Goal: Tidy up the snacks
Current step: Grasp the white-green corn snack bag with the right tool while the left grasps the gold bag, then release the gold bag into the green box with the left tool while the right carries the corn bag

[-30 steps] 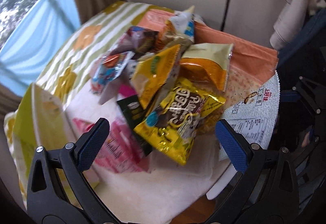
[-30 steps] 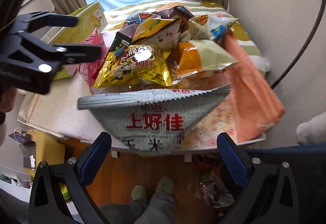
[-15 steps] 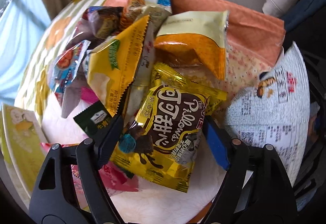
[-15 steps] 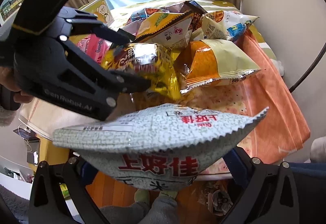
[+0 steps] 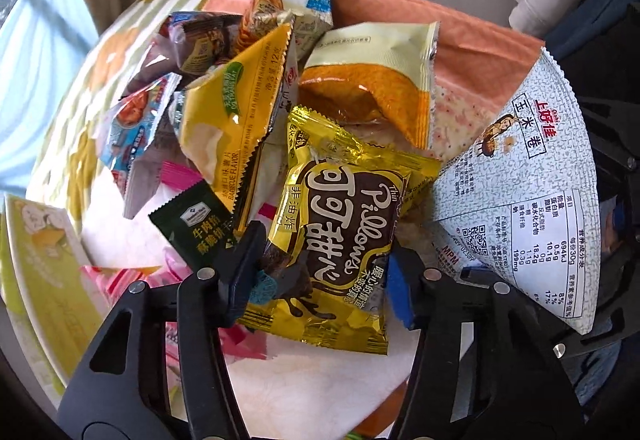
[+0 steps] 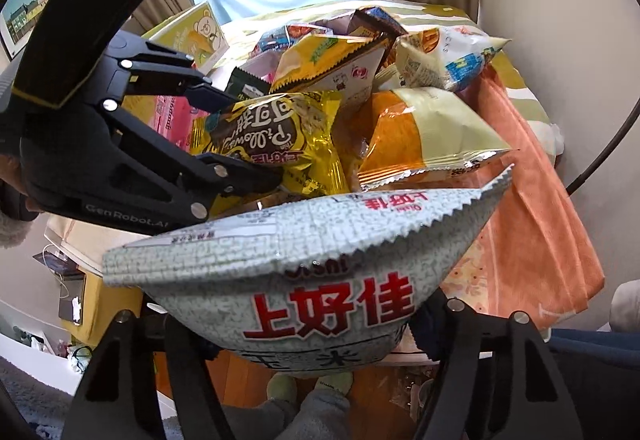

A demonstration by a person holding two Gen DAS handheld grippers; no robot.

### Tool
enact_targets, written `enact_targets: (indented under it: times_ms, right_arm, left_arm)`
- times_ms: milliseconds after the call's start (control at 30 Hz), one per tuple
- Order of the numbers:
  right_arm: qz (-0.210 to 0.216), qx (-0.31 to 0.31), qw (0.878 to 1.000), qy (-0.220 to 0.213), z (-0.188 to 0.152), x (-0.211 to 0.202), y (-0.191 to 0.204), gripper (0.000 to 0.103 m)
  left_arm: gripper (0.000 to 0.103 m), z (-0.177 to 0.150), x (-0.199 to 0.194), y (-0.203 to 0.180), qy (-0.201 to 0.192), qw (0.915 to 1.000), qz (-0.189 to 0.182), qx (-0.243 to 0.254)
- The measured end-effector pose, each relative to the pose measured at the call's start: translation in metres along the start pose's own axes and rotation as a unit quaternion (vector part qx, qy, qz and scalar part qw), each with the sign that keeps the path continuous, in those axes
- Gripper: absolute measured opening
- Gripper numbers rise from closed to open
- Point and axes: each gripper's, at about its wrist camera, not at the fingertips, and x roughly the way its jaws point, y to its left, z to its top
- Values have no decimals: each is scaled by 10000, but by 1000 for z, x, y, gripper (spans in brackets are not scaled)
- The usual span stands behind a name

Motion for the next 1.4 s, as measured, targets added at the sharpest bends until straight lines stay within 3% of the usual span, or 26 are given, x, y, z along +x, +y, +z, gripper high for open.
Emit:
enact_targets:
  times_ms: [300,567,800,1033,1200,1400]
  right_arm:
    - [38,32,9996,-261,10,-32,1,66]
    - [79,-581,9963,-631,67,-65,14,66]
    - [355,-1142,9886,-916,127,-69,60,66]
    - [654,-1487,9809,-1067,175,-51,132,66]
    - [883,-1506,9796,-993,199,-25,188,66]
    - [877,-1472,9822,-775,211,7,243,66]
  left_arm:
    - [51,-4,-44,23,-347,9964,240,-729]
    - [51,-19,-105,75,-980,9740,646,-1938]
    - [51,-74,-153,150,-1235,9457,1338,-2691]
    - [51,-151,-176,223,-1218,9209,1603,-3339]
    - [51,-202,-182,261,-1056,9115,1815,-3538]
    - [51,-244,-159,298,-869,9080,1528,-3803]
